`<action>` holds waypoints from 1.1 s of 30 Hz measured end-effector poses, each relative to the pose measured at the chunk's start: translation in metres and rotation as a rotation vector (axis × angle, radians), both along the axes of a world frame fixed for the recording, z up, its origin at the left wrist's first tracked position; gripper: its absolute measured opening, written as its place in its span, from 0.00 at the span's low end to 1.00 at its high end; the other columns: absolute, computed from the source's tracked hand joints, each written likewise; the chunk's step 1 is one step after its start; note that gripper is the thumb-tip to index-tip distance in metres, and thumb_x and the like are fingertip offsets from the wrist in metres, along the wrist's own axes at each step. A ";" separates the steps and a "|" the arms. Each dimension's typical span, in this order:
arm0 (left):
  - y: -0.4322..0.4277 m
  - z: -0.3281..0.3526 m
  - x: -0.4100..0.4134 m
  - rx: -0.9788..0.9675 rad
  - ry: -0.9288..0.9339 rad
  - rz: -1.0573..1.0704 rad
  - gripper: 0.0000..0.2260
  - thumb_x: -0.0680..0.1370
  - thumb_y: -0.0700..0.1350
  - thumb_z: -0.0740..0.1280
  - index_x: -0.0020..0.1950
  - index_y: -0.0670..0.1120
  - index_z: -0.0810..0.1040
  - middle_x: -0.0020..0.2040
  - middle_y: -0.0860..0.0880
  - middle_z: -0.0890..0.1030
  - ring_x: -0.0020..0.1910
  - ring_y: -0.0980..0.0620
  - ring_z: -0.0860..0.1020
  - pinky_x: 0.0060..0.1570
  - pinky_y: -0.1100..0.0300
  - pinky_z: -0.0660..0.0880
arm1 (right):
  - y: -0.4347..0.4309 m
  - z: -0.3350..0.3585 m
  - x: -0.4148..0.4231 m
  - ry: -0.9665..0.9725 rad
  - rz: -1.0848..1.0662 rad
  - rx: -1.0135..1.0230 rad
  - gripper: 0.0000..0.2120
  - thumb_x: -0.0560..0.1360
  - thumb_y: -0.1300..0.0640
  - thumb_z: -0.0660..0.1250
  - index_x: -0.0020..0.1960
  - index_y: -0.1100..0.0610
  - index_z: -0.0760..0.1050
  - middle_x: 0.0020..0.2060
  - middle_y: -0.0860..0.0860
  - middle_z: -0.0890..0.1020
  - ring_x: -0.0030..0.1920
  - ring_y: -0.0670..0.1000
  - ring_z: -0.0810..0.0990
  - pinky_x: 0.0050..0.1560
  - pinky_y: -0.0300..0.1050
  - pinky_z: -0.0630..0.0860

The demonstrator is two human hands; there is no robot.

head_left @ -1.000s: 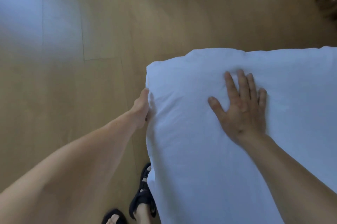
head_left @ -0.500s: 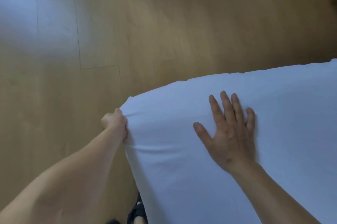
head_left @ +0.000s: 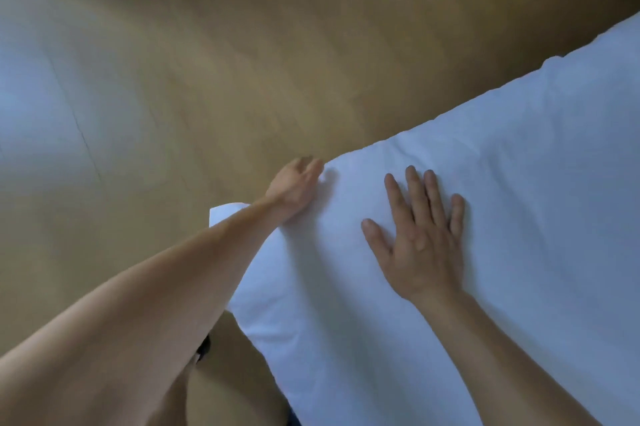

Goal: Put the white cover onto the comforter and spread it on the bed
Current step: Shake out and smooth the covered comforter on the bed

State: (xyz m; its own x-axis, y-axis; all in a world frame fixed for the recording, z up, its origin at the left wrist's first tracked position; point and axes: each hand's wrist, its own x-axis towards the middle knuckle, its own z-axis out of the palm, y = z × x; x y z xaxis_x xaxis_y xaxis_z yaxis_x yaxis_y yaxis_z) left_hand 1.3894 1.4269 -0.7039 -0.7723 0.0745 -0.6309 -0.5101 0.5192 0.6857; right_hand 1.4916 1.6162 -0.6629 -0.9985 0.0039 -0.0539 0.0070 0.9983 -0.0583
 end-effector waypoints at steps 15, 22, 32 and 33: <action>0.065 -0.044 -0.096 0.098 -0.446 -0.215 0.26 0.81 0.61 0.57 0.69 0.42 0.74 0.60 0.43 0.77 0.60 0.41 0.76 0.63 0.49 0.71 | 0.016 -0.012 -0.017 -0.072 -0.390 0.039 0.35 0.79 0.36 0.48 0.81 0.51 0.53 0.81 0.53 0.50 0.81 0.54 0.45 0.76 0.61 0.45; 0.073 -0.060 -0.112 0.039 -0.220 -0.194 0.17 0.77 0.51 0.68 0.33 0.42 0.72 0.31 0.46 0.73 0.36 0.45 0.71 0.36 0.55 0.67 | 0.020 -0.015 -0.018 -0.031 -0.373 0.054 0.35 0.77 0.37 0.52 0.80 0.52 0.57 0.80 0.54 0.54 0.81 0.55 0.48 0.77 0.60 0.46; 0.102 -0.059 -0.137 0.067 -0.326 -0.238 0.10 0.78 0.47 0.63 0.45 0.40 0.76 0.42 0.45 0.79 0.42 0.43 0.76 0.40 0.54 0.71 | 0.019 -0.011 -0.019 0.047 -0.383 0.000 0.36 0.76 0.37 0.56 0.78 0.53 0.60 0.79 0.55 0.58 0.80 0.57 0.54 0.75 0.65 0.52; 0.103 -0.060 -0.137 0.084 -0.397 -0.222 0.10 0.77 0.47 0.64 0.48 0.40 0.78 0.43 0.45 0.80 0.42 0.43 0.77 0.39 0.55 0.72 | 0.019 -0.009 -0.020 0.046 -0.394 -0.002 0.36 0.76 0.36 0.55 0.79 0.53 0.58 0.79 0.55 0.58 0.80 0.57 0.53 0.75 0.64 0.52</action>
State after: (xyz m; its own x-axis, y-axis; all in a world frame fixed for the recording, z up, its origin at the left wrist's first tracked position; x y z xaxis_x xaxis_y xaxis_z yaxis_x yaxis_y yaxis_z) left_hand 1.2522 1.5298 -0.7635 -0.4314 0.2744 -0.8594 -0.6246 0.5965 0.5040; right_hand 1.4720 1.6352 -0.6720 -0.9219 0.3872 -0.0095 0.3869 0.9195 -0.0693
